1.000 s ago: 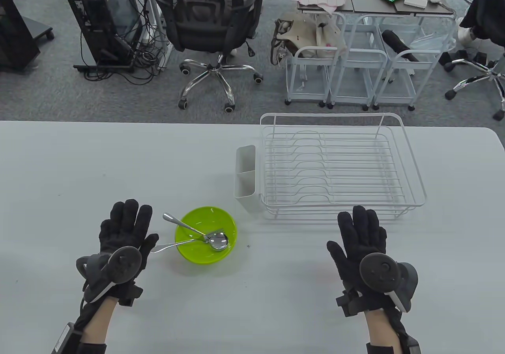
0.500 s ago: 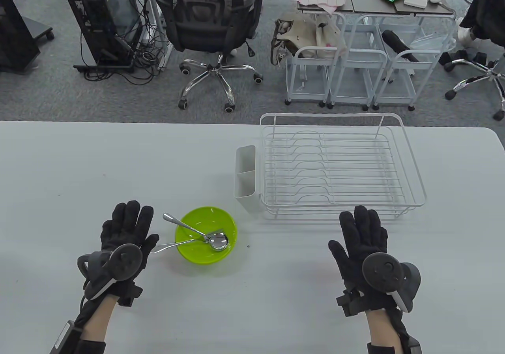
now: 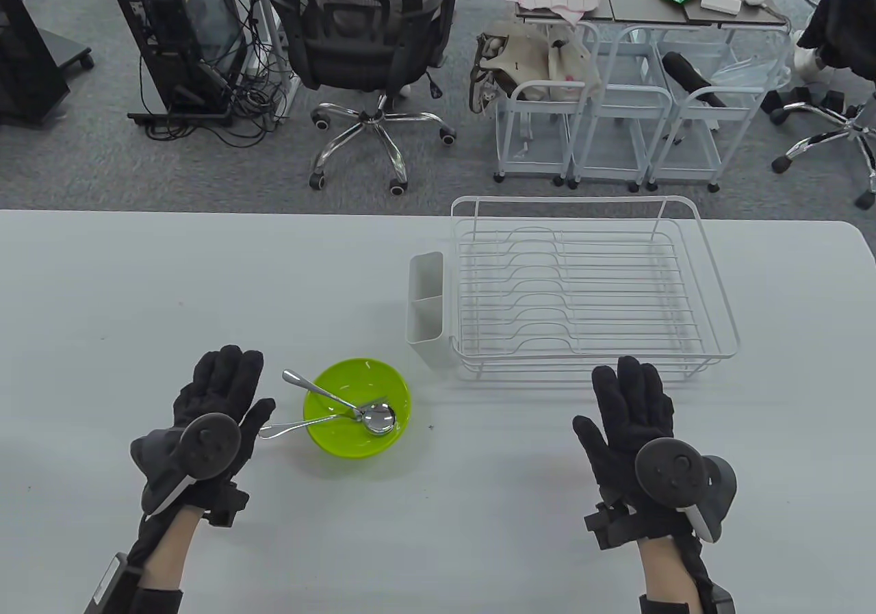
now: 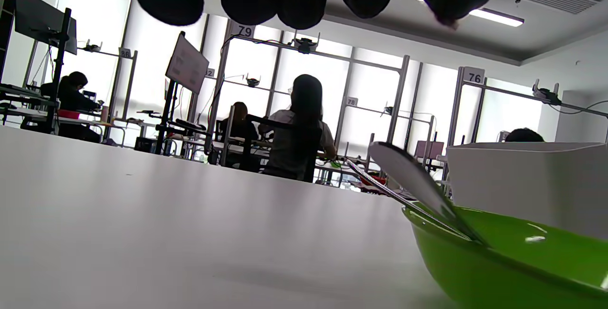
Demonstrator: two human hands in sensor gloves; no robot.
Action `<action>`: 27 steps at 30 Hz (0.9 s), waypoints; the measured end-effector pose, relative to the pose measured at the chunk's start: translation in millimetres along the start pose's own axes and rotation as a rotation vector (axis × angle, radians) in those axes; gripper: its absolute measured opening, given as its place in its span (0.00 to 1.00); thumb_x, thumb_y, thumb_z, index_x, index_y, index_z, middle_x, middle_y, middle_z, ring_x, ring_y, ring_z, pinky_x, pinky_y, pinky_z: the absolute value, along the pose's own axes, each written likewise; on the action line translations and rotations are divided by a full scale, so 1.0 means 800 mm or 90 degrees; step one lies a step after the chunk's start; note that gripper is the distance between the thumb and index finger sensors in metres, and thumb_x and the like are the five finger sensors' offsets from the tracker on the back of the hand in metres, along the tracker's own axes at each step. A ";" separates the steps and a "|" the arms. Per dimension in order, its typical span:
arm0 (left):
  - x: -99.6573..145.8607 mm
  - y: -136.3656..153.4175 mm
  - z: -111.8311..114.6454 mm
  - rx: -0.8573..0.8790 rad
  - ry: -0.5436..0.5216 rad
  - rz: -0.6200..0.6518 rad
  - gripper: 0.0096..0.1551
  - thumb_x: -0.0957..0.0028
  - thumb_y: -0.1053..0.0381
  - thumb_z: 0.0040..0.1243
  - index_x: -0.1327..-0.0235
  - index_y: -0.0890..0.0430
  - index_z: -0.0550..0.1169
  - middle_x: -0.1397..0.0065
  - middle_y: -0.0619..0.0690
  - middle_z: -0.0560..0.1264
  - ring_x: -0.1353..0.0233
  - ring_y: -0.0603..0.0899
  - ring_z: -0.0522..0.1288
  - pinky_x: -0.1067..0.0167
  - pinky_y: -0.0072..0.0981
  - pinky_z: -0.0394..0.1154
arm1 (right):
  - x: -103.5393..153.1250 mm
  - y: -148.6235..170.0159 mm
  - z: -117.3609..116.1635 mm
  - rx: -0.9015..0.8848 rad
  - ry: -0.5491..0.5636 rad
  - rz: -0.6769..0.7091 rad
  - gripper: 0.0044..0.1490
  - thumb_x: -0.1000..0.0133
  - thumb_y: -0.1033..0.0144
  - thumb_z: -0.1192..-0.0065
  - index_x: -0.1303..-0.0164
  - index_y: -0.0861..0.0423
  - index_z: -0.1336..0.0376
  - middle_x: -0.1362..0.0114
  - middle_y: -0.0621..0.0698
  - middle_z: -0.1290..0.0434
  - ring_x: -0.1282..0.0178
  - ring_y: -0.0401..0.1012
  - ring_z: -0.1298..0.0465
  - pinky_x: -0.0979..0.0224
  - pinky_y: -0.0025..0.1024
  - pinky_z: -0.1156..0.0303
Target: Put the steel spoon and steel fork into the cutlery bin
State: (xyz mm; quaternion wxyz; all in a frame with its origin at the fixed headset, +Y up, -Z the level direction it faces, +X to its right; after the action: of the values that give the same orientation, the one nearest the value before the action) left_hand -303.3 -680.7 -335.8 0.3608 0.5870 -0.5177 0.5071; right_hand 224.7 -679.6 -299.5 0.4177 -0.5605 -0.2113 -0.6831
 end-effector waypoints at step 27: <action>-0.126 0.006 0.081 -0.017 0.361 -0.072 0.34 0.45 0.36 0.53 0.24 0.42 0.73 0.24 0.49 0.79 0.30 0.58 0.80 0.40 0.42 0.80 | 0.000 -0.001 0.004 -0.009 0.002 0.007 0.46 0.44 0.44 0.49 0.16 0.50 0.50 0.12 0.55 0.59 0.13 0.56 0.63 0.21 0.62 0.62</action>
State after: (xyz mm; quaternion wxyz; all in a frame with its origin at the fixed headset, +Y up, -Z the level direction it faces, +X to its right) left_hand -288.6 -718.9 -448.8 0.5264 0.4451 -0.3689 0.6234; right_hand 225.6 -676.6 -298.8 0.4179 -0.5637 -0.2023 -0.6831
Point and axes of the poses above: the tracker on the back of each hand, its own y axis roughly to the little-finger side, its own x axis roughly from the fingertips to the wrist, z = x × y, the point moved 5 cm from there along -x, roughly from the wrist to the fingertips
